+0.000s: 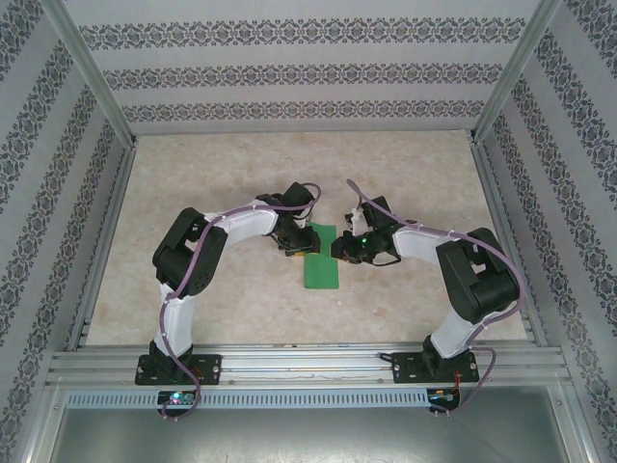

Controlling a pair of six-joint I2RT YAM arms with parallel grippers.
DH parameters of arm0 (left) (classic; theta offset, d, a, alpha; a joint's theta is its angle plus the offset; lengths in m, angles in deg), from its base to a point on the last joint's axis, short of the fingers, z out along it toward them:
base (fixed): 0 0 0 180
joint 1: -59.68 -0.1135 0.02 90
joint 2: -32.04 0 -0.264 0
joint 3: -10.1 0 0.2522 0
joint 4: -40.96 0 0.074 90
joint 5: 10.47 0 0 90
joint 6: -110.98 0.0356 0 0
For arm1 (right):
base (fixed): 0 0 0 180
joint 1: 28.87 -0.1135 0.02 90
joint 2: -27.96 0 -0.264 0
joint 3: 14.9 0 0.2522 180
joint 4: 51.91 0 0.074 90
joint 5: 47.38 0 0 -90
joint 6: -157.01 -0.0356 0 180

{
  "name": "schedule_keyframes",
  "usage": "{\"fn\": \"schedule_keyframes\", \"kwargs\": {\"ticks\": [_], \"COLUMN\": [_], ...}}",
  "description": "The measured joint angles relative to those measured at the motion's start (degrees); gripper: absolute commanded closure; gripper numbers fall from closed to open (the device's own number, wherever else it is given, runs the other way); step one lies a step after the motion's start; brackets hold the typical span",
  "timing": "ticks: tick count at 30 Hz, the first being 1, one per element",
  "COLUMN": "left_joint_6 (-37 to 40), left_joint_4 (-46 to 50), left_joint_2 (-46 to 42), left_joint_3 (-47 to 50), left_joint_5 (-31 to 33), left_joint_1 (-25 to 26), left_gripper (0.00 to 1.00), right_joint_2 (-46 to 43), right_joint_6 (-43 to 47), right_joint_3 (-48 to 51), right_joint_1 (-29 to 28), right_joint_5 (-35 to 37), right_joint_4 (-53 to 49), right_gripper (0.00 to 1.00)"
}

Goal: Fold a paper plane with a square sheet of paper (fold left side to right side)

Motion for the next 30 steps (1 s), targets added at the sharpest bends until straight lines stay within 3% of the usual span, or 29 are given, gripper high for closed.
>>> {"fn": "schedule_keyframes", "kwargs": {"ticks": [30], "left_joint_6": [-0.4], "left_joint_4": [0.0], "left_joint_2": [0.1], "left_joint_3": [0.0], "left_joint_5": [0.0], "left_joint_1": [0.0], "left_gripper": [0.58], "right_joint_2": [-2.8], "right_joint_6": [0.0], "right_joint_3": [0.0], "right_joint_1": [1.6], "right_joint_5": [3.7], "right_joint_4": [-1.2], "right_gripper": [0.83]}}
